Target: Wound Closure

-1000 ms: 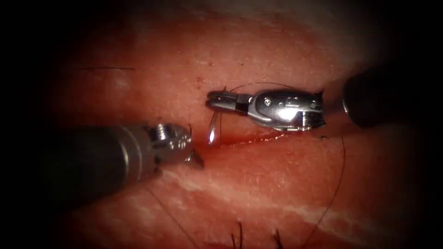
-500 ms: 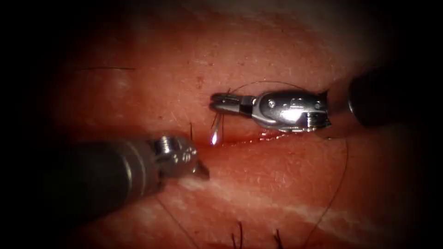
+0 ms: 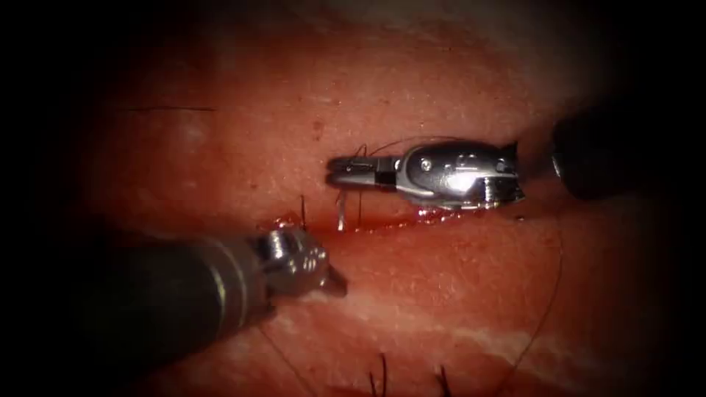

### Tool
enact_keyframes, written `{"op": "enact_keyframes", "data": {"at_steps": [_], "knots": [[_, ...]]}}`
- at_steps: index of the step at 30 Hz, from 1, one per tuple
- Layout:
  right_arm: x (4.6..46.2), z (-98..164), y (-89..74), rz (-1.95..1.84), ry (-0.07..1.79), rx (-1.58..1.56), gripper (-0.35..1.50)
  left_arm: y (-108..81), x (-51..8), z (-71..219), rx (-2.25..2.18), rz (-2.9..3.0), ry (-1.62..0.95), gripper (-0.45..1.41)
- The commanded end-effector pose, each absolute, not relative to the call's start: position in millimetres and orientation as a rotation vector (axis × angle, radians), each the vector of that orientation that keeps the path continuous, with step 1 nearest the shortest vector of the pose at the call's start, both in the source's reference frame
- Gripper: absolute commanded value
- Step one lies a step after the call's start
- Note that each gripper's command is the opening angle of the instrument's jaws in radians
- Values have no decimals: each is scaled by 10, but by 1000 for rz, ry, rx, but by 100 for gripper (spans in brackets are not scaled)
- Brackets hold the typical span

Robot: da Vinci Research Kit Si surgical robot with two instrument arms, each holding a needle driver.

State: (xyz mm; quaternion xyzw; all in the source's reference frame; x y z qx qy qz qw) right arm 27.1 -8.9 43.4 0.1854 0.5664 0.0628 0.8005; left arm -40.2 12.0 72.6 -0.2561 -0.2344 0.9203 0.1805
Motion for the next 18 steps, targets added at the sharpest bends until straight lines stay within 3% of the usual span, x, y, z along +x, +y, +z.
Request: {"op": "enact_keyframes", "data": {"at_steps": [1, 18], "knots": [[274, 437, -97, 137, 1213, 405, -35, 115, -408, 737, -724, 2602, -662, -45], [278, 437, -104, 124, 1225, 401, -35, 105, -401, 730, -739, 2605, -661, -45]]}}
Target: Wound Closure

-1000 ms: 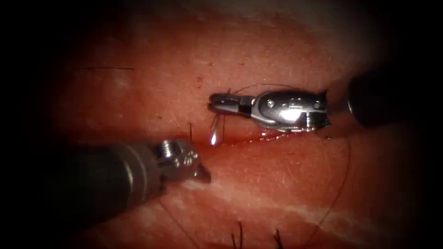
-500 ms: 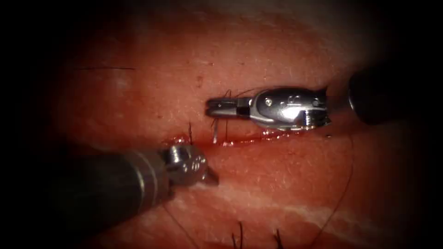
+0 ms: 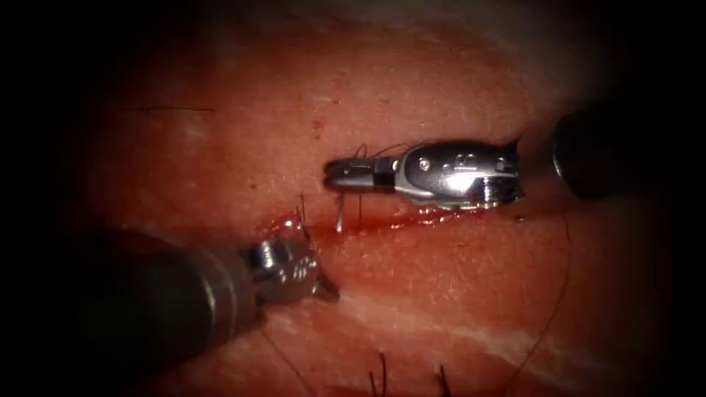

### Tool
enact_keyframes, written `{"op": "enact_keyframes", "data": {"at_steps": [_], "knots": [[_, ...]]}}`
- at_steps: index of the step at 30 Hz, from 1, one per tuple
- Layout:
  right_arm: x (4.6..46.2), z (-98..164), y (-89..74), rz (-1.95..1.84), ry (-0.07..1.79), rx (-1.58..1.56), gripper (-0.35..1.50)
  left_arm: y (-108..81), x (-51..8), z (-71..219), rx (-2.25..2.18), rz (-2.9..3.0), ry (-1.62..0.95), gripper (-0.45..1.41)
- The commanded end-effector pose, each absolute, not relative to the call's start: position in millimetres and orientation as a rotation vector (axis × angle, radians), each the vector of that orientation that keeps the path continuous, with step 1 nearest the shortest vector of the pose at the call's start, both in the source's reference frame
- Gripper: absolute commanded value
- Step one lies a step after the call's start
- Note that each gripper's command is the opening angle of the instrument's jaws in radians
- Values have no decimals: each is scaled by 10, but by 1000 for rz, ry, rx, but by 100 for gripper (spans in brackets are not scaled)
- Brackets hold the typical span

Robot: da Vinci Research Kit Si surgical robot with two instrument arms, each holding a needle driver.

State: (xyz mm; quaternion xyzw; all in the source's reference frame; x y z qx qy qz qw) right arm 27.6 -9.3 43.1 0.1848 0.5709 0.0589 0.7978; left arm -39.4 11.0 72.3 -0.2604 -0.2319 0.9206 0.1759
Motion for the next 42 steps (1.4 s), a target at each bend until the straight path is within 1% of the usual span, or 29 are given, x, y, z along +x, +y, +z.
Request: {"op": "enact_keyframes", "data": {"at_steps": [1, 20, 42], "knots": [[277, 437, -104, 122, 1223, 403, -35, 105, -401, 731, -740, 2605, -662, -45], [274, 430, -99, 136, 1200, 464, -35, 112, -394, 748, -752, 2614, -654, -45], [277, 425, -99, 276, 1143, 608, -35, 115, -392, 758, -756, 2611, -655, -45]]}}
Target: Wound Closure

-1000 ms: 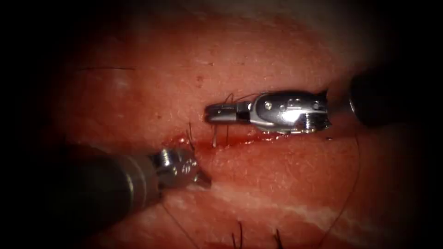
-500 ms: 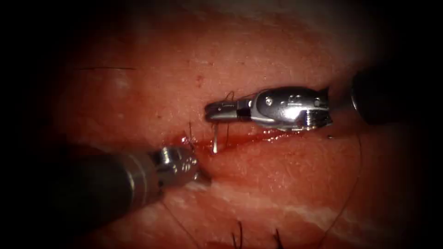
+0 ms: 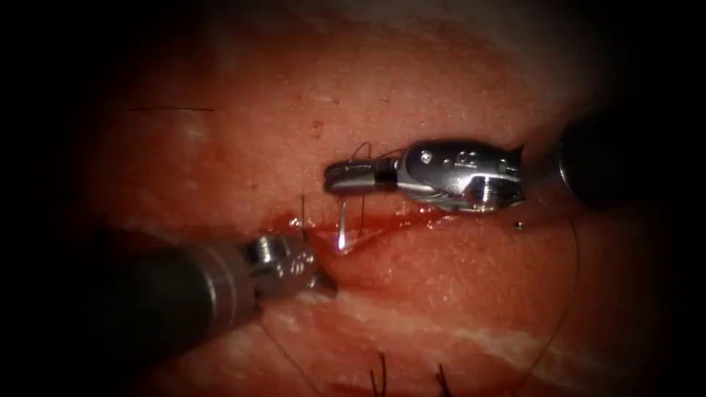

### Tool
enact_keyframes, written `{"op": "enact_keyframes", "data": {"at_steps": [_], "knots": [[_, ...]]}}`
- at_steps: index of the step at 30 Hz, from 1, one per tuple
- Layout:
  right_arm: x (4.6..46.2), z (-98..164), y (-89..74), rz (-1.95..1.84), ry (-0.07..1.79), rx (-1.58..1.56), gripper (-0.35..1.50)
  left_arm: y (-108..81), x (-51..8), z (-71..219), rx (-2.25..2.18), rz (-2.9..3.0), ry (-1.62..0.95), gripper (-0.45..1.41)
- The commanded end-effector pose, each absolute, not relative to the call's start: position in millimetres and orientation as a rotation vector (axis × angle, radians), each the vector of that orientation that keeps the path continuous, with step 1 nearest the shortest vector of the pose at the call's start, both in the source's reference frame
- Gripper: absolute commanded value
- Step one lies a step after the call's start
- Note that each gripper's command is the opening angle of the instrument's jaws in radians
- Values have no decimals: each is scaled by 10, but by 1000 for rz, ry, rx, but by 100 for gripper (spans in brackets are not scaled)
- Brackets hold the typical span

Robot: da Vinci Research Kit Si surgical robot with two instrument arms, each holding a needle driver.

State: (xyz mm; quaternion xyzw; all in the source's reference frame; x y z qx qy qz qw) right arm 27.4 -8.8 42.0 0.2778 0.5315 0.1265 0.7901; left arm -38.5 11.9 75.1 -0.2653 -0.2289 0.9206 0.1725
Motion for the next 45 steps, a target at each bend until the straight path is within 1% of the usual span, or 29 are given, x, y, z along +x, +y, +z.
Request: {"op": "enact_keyframes", "data": {"at_steps": [1, 11, 23, 33, 45], "knots": [[277, 424, -99, 295, 1137, 623, -35, 115, -392, 758, -756, 2611, -655, -45], [283, 425, -98, 462, 1083, 797, -35, 118, -390, 763, -759, 2612, -651, -45], [281, 428, -119, 582, 1019, 918, -35, 119, -388, 761, -755, 2608, -648, -45], [279, 410, -145, 548, 1019, 978, -35, 122, -385, 760, -754, 2608, -645, -45], [282, 398, -155, 680, 967, 1152, -35, 122, -384, 759, -753, 2609, -643, -45]]}}
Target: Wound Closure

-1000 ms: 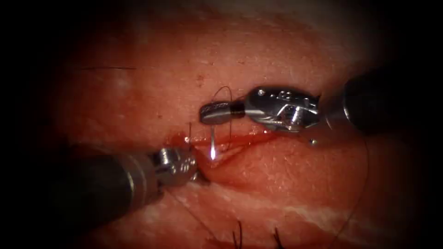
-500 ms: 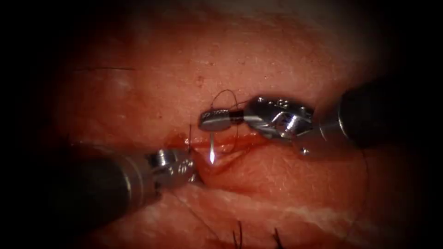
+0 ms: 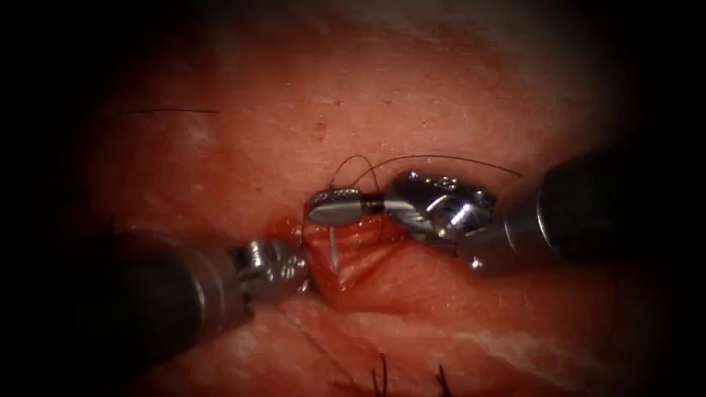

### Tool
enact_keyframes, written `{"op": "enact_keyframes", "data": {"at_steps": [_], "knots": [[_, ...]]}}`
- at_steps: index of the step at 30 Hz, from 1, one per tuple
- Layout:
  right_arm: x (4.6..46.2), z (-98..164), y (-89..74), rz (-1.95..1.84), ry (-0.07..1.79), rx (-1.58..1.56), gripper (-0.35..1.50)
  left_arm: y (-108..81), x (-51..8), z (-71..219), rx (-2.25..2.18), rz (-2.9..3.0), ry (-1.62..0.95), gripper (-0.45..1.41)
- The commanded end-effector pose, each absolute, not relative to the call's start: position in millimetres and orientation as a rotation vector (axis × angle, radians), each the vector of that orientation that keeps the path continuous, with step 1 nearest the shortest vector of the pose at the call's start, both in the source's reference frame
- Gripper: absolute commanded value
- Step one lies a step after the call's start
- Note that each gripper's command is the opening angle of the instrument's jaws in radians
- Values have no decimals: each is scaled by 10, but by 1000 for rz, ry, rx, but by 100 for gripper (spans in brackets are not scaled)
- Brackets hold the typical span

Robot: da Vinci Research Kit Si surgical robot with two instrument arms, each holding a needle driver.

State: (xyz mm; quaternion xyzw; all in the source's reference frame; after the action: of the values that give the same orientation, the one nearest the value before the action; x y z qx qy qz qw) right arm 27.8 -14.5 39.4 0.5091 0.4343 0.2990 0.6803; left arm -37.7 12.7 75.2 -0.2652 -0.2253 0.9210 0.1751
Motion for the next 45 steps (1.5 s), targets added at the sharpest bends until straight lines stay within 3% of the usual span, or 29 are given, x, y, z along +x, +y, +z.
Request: {"op": "enact_keyframes", "data": {"at_steps": [1, 19, 45], "knots": [[282, 399, -155, 698, 955, 1165, -35, 122, -383, 759, -752, 2609, -639, -45], [274, 401, -168, 876, 665, 1334, -35, 126, -379, 758, -750, 2611, -633, -45], [284, 375, -158, 959, 765, 1350, -35, 126, -379, 758, -750, 2610, -633, -45]]}}
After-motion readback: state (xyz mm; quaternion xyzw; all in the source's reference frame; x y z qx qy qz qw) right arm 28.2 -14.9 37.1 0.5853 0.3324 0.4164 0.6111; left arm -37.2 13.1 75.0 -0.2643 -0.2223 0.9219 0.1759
